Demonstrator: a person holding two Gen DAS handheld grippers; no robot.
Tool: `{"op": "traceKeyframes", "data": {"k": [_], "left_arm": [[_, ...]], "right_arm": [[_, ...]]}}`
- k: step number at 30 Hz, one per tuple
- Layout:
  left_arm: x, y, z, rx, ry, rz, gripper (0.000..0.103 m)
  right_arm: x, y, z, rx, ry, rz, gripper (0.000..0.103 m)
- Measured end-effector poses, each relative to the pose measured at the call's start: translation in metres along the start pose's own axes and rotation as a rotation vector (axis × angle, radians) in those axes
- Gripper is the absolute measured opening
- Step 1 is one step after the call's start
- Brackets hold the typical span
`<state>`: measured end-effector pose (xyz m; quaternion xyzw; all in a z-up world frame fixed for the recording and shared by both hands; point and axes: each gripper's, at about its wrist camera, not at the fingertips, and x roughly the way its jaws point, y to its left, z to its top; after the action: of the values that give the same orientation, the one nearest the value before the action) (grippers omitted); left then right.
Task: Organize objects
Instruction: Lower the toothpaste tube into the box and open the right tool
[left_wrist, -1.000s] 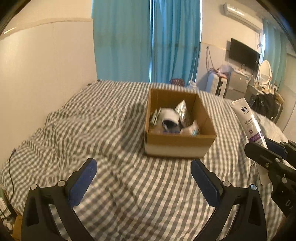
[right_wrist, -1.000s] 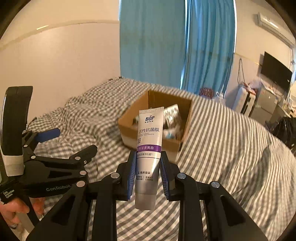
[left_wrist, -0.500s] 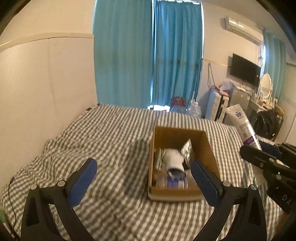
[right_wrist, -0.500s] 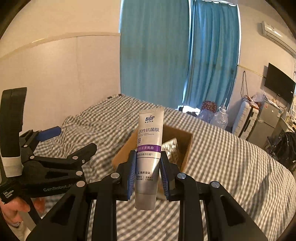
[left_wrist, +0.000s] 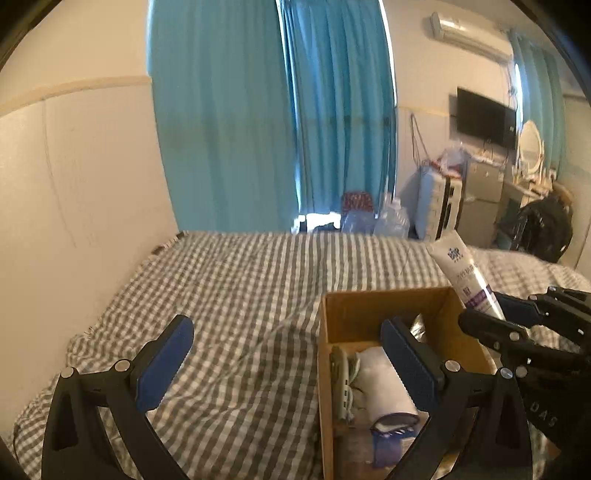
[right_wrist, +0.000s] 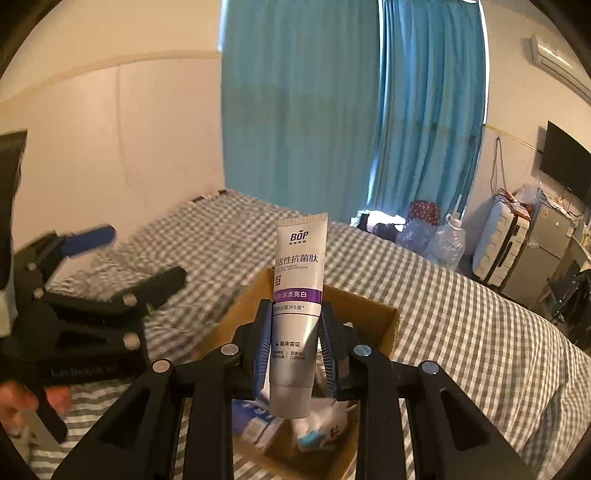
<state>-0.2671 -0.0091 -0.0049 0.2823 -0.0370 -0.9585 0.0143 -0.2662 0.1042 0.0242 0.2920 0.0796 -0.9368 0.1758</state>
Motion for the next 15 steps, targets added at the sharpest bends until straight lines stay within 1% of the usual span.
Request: {"op": "traceKeyframes", "data": {"k": [1, 3, 4, 5, 7, 9, 12, 13, 15], "left_arm": [[0.010, -0.002, -0.003, 0.002, 0.022, -0.008, 0.103], [0.025, -0.006, -0.009, 0.006, 0.039, -0.029, 0.103], [0.031, -0.010, -0.011, 0.017, 0.053, -0.038, 0.103], [0.038, -0.014, -0.014, 0.033, 0.070, -0.043, 0.103], [0.045, -0.019, -0.017, 0.055, 0.076, -0.031, 0.103], [0.047, -0.024, -0.021, 0.072, 0.076, -0.024, 0.103], [0.045, -0.027, -0.025, 0.067, 0.108, -0.028, 0.103], [0.044, -0.026, -0.025, 0.057, 0.115, -0.028, 0.103], [0.038, -0.027, -0.024, 0.039, 0.132, -0.029, 0.103]], "right_arm": [[0.010, -0.002, -0.003, -0.004, 0.014, -0.001, 0.024], [0.036, -0.010, -0.014, 0.018, 0.055, 0.015, 0.024], [0.042, -0.012, -0.018, 0.027, 0.061, 0.010, 0.024], [0.050, -0.018, -0.024, 0.039, 0.073, 0.000, 0.025], [0.067, -0.029, -0.032, 0.090, 0.114, 0.016, 0.025], [0.072, -0.036, -0.038, 0.136, 0.122, 0.021, 0.025], [0.070, -0.038, -0.041, 0.150, 0.132, -0.001, 0.026], [0.069, -0.043, -0.041, 0.149, 0.134, -0.003, 0.027], [0.060, -0.045, -0.041, 0.152, 0.128, -0.020, 0.039]]}}
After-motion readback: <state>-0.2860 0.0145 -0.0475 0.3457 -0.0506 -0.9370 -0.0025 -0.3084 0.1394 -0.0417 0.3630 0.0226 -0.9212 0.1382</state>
